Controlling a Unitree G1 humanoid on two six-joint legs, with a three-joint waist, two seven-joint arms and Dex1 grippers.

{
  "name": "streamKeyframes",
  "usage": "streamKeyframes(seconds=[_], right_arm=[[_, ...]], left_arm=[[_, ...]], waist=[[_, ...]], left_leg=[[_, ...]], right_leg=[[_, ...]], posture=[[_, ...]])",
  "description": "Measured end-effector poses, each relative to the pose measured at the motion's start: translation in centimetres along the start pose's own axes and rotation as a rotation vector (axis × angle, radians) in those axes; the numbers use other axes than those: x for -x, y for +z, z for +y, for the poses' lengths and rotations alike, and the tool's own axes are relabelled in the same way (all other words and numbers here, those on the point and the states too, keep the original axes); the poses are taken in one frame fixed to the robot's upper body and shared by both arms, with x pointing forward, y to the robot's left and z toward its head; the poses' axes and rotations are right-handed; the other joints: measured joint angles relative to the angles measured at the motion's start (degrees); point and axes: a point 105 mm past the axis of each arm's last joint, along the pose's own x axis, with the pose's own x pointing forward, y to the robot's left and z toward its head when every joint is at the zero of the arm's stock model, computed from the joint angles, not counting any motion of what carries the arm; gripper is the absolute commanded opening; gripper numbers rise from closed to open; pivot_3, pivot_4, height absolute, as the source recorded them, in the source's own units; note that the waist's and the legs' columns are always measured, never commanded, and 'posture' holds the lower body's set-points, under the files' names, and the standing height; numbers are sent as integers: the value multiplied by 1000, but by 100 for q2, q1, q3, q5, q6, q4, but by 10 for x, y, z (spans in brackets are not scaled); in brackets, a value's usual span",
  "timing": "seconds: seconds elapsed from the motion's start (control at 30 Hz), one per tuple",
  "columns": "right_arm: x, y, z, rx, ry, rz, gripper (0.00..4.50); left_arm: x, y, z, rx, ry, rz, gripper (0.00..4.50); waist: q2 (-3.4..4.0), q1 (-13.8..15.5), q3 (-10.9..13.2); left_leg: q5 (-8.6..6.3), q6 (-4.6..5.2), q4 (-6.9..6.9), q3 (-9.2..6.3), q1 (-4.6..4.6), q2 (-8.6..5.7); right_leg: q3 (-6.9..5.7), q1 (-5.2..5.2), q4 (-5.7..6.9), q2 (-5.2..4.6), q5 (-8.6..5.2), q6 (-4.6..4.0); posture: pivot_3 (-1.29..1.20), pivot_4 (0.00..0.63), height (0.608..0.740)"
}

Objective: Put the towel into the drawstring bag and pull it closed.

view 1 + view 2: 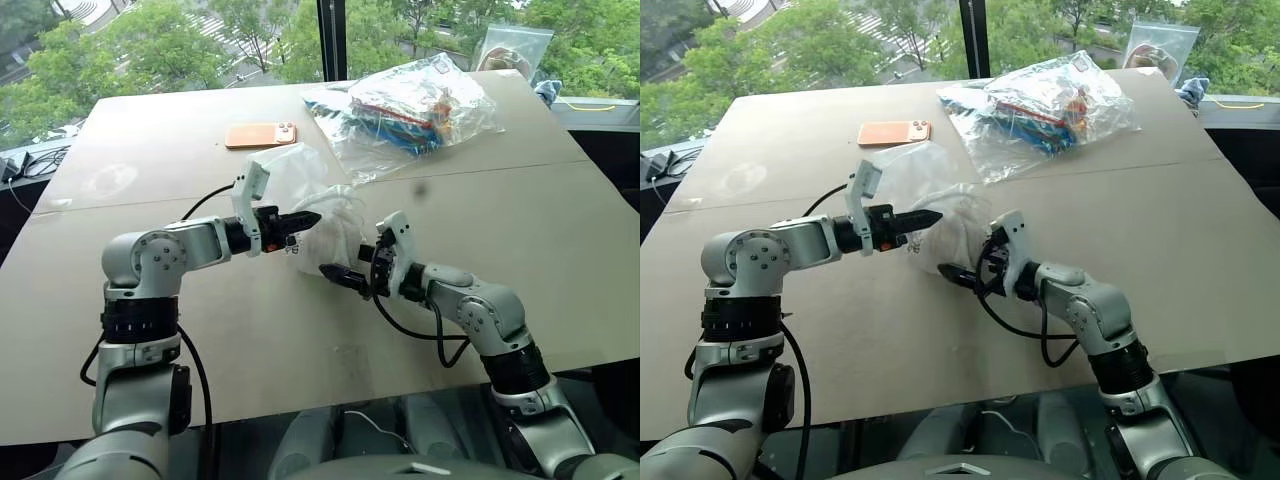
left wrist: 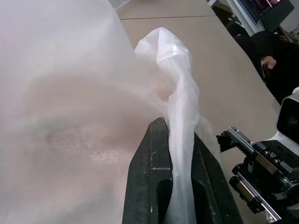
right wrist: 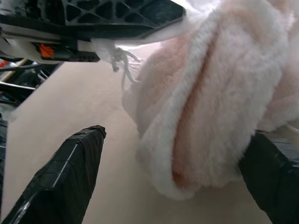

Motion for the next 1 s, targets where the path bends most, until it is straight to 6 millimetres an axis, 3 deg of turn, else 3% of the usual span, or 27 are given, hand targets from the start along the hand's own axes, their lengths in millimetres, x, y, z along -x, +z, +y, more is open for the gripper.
streamKeyframes(seconds=[0.13, 0.23, 0.33, 0.37, 0.43, 0.57, 0.8, 1.0], right_arm=[[3, 1, -5, 6, -35, 5, 4447], [-3, -3, -6, -20, -44, 16, 3249], [-24, -8, -1, -103, -11, 24, 3249], [-33, -8, 3, -134, 9, 19, 2685], [-46, -10, 9, -158, 34, 15, 1985], [-51, -2, 4, -154, 29, -61, 109], [-19, 36, -2, -391, 133, -327, 35], [-12, 46, -4, -469, 166, -393, 35]], left_arm=[[2, 5, -3, -28, -23, -1, 0], [3, 7, -4, -41, -29, -3, 0], [4, 7, -2, -66, -15, 12, 0], [4, 6, -1, -76, -12, 20, 0], [2, 5, -2, -89, -15, 32, 0], [8, 3, 2, -134, 7, 54, 0], [24, 12, 7, -194, 16, 56, 0], [30, 17, 10, -213, 22, 71, 0]], waist=[[0, -9, 0], [0, -24, 0], [0, -71, 0], [0, -89, 0], [0, -89, 0], [0, -76, 0], [1, -88, 1], [2, -96, 2]], left_leg=[[0, 0, -1, 1, 0, 1], [0, 0, -1, 2, 0, 1], [0, 0, -1, 3, 1, 2], [0, 0, -2, 3, 1, 3], [0, 0, -2, 3, 1, 3], [0, 0, 1, 0, 1, -2], [0, 0, -1, -7, 0, -1], [0, 0, -5, -4, 0, 1]], right_leg=[[1, 0, 2, 0, 0, 0], [2, 1, 3, 0, 0, 0], [4, 0, 7, 2, 0, 0], [5, 0, 9, 2, 0, 0], [3, 0, 9, 2, 0, 0], [0, 0, 4, -1, 0, 0], [-5, 0, 5, 0, 0, 0], [-4, -1, 9, 1, 0, 0]], posture=[[0, 150, 740], [0, 150, 740], [0, 150, 740], [0, 150, 740], [0, 150, 740], [0, 150, 740], [0, 150, 740], [0, 150, 740]])
